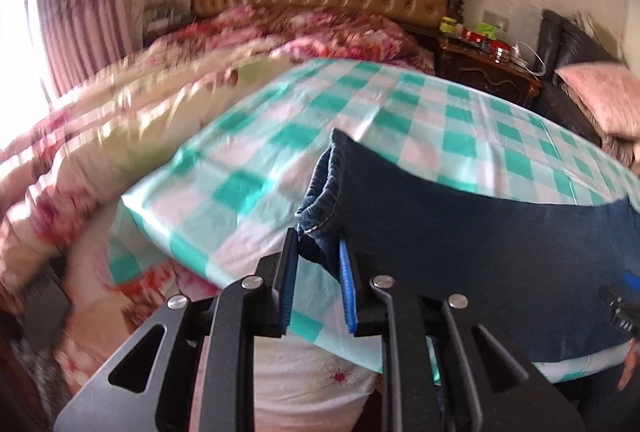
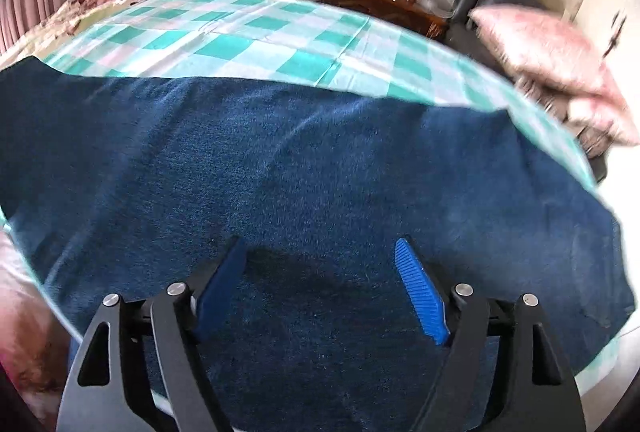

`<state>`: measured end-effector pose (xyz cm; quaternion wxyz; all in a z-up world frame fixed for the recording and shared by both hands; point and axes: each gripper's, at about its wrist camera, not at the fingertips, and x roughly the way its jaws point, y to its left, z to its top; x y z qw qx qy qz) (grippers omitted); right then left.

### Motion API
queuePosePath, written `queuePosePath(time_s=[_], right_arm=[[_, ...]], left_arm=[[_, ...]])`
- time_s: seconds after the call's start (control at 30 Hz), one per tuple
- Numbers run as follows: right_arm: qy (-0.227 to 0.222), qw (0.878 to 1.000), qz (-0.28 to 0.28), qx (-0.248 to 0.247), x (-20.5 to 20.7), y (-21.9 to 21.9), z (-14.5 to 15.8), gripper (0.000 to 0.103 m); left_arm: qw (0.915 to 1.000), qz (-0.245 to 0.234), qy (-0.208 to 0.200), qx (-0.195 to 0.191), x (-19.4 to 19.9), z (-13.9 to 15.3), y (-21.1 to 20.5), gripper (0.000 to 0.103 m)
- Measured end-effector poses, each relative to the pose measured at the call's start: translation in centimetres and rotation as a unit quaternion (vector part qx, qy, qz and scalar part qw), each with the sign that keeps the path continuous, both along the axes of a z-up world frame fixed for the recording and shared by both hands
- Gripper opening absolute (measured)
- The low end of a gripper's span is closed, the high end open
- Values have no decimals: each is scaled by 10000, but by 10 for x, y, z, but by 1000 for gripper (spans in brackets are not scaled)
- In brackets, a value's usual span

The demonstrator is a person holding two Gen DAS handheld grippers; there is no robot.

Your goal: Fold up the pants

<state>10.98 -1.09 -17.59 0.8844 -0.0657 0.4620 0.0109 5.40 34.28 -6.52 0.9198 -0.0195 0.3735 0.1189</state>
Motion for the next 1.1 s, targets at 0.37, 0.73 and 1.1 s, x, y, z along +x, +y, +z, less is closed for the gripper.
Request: queuePosePath(time_s=[0.37, 0.73, 1.1], right_arm=[[-6, 9871, -824, 1374, -12, -104, 34, 80], [-143, 9631, -1944, 1856, -43, -212, 31, 80], [868, 9223, -874, 3664, 1, -216, 27, 81]], left_arm=[[9585, -1973, -638, 1956, -17, 69, -222, 3], [9042, -3940, -110, 1646, -51, -49, -448, 2], [9209, -3706, -363, 1155, -55, -59, -420, 2]])
